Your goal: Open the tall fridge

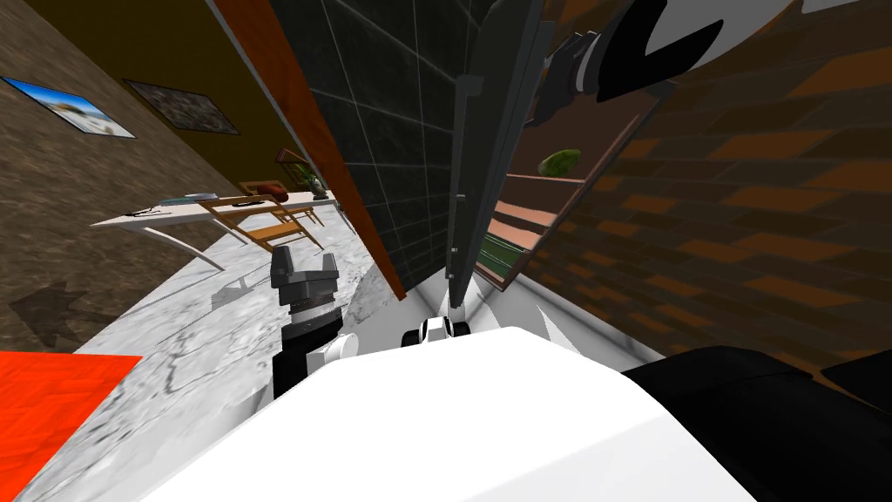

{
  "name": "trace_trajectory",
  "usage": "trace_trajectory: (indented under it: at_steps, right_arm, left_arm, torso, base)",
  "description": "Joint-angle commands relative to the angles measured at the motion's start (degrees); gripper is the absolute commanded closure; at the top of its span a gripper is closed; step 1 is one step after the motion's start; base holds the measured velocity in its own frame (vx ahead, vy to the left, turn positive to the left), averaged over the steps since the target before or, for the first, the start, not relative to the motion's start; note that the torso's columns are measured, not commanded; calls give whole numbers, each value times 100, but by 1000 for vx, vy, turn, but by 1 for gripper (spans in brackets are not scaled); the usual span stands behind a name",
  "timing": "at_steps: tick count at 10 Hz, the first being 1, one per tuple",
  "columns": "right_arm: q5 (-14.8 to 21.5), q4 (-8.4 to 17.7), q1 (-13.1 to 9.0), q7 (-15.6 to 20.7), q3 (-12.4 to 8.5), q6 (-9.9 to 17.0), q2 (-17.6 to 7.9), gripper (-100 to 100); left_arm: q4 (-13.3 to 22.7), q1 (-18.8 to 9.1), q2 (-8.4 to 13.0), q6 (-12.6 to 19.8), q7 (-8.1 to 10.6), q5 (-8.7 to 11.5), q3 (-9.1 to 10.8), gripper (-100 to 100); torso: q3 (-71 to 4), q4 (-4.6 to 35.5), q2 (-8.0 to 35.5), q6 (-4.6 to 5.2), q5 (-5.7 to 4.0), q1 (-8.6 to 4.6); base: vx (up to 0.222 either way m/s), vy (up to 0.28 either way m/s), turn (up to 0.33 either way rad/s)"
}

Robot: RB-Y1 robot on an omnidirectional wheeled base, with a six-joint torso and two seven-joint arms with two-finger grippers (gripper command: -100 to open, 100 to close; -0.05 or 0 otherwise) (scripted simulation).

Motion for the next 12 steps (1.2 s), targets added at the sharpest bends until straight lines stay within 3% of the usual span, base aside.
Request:
trace_trajectory:
  at_steps: [1, 9, 12]
  right_arm:
    - [1, 228, 63, -70, 139, -23, -97, -100]
    - [-18, 828, 270, -231, 434, -65, -313, -100]
    - [-13, 817, 201, -242, 445, -107, -352, -100]
  left_arm:
    - [0, 0, 0, 0, 0, 0, 0, 0]
    - [0, 0, 1, 0, 0, 0, 0, 0]
    - [0, 1, 3, 0, 0, 0, 3, 0]
  torso:
    - [5, 1, 6, -8, 5, 5]
    - [-7, -4, -10, 0, -5, -13]
    - [-12, -5, -22, 3, -21, -56]
  base:
    - [46, 287, -116]
    - [26, 262, -81]
    - [62, 59, -14]
